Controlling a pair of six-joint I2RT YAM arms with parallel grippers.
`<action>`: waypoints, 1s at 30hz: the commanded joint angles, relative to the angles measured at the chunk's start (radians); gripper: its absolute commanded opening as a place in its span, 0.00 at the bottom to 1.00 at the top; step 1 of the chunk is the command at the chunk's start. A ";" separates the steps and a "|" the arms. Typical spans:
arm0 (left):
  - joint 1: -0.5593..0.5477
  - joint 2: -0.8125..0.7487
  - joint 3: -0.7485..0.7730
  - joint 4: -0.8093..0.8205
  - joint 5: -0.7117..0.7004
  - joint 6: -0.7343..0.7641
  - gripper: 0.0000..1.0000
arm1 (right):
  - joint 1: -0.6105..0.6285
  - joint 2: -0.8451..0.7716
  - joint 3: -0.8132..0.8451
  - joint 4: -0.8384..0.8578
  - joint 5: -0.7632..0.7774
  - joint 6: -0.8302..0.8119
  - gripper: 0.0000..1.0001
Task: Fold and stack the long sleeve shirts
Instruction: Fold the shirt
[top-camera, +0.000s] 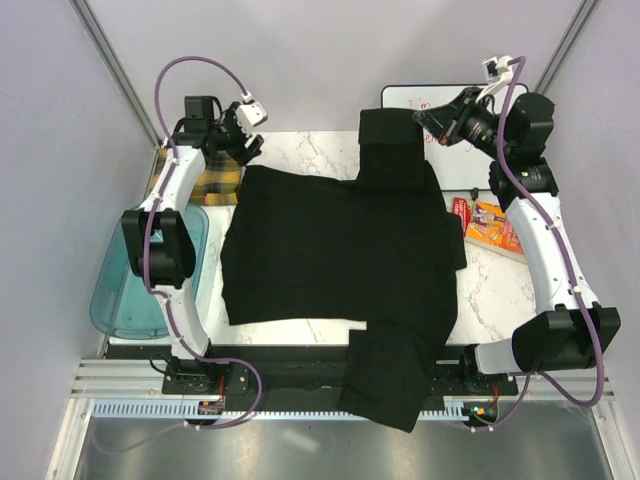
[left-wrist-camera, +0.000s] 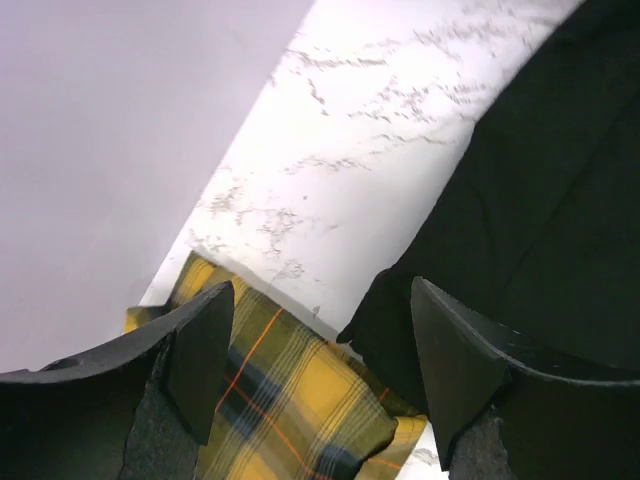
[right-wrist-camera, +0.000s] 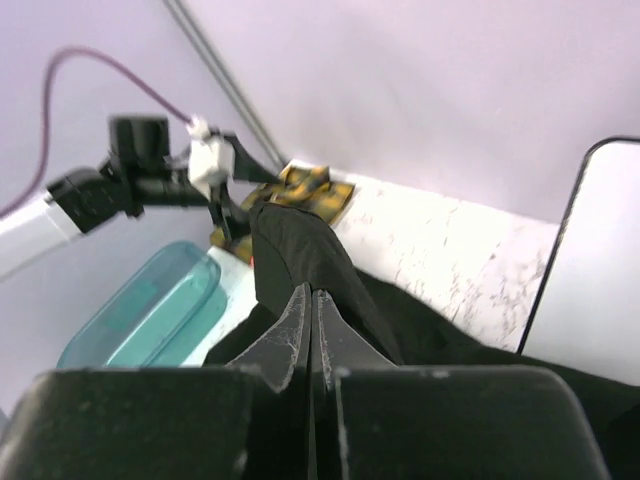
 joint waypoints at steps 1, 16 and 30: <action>-0.033 0.115 0.078 -0.056 0.011 0.244 0.78 | -0.013 -0.054 0.054 0.039 0.074 0.047 0.00; -0.026 0.245 0.103 -0.061 -0.012 0.455 0.47 | -0.011 -0.194 0.057 -0.060 0.080 -0.005 0.00; -0.019 -0.054 -0.196 -0.071 -0.004 0.527 0.02 | -0.013 -0.355 -0.046 -0.177 0.080 -0.081 0.00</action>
